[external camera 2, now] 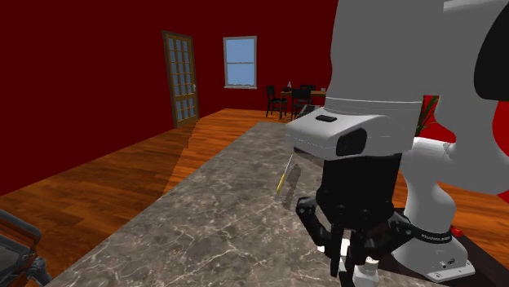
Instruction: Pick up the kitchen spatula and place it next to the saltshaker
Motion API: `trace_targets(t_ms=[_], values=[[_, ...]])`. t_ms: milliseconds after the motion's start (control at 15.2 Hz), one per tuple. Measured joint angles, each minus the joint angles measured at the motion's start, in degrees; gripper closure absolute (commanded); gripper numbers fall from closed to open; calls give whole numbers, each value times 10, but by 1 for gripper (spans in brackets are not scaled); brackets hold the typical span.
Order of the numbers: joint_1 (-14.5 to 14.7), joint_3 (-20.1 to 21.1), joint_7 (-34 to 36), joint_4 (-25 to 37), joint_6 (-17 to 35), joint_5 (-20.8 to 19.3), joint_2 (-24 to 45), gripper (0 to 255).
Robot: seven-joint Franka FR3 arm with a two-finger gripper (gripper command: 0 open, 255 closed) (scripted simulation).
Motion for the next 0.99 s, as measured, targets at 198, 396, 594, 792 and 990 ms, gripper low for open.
trace_targets(t_ms=[198, 396, 594, 792, 990], values=[[1, 2, 2, -13, 22, 1, 9, 255], [1, 1, 0, -31, 44, 1, 12, 255], [0, 0, -2, -48, 68, 2, 20, 255], [1, 1, -2, -62, 91, 3, 29, 255], [1, 0, -4, -77, 114, 4, 37, 255]])
